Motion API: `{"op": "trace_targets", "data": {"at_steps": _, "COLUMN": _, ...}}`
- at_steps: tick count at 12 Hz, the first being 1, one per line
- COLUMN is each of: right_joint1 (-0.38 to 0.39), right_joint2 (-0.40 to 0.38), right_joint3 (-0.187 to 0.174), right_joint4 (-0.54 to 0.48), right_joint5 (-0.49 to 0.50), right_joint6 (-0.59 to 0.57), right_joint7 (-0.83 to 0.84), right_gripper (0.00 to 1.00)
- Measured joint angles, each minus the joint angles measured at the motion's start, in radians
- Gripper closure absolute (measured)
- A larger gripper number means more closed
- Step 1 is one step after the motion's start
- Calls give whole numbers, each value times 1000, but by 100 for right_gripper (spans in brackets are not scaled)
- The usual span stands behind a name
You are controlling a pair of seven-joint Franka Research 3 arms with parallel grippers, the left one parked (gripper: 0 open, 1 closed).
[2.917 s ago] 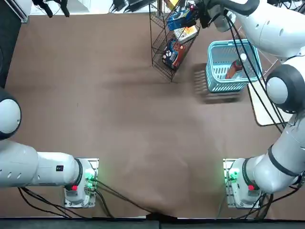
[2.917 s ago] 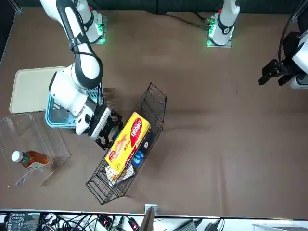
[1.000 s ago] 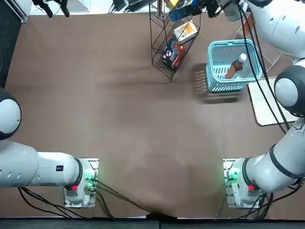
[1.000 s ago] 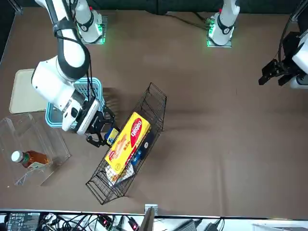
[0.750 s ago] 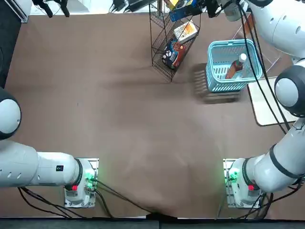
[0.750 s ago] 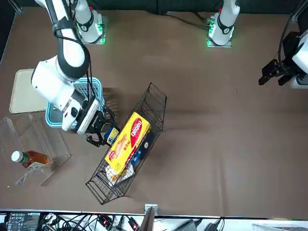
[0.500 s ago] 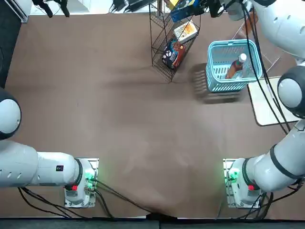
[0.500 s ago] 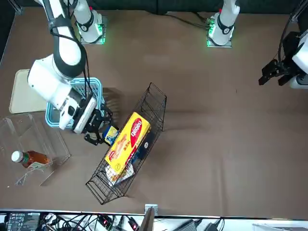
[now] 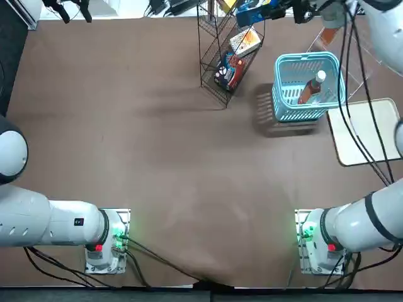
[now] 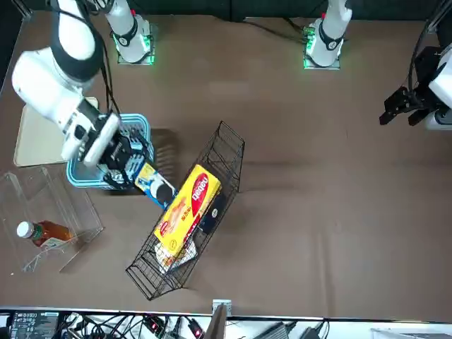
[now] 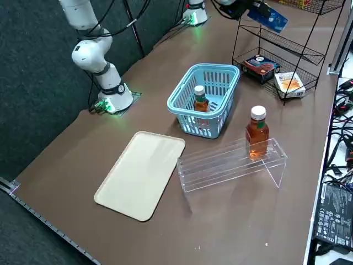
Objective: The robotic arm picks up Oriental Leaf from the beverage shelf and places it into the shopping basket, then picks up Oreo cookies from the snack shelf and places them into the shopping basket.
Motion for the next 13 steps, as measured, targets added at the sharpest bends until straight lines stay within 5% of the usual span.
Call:
{"op": "trace_targets", "data": {"at_steps": 5, "right_joint1": -115, "right_joint2": -139, "right_joint3": -4, "right_joint4": -107, "right_joint5": -44, "right_joint6": -151, "right_joint7": -6, "right_gripper": 37}}
{"op": "trace_targets", "data": {"at_steps": 13, "right_joint1": -366, "right_joint2": -226, "right_joint3": -8, "right_joint4": -111, "right_joint5": -249, "right_joint6": -440, "right_joint7": -6, "right_gripper": 40}}
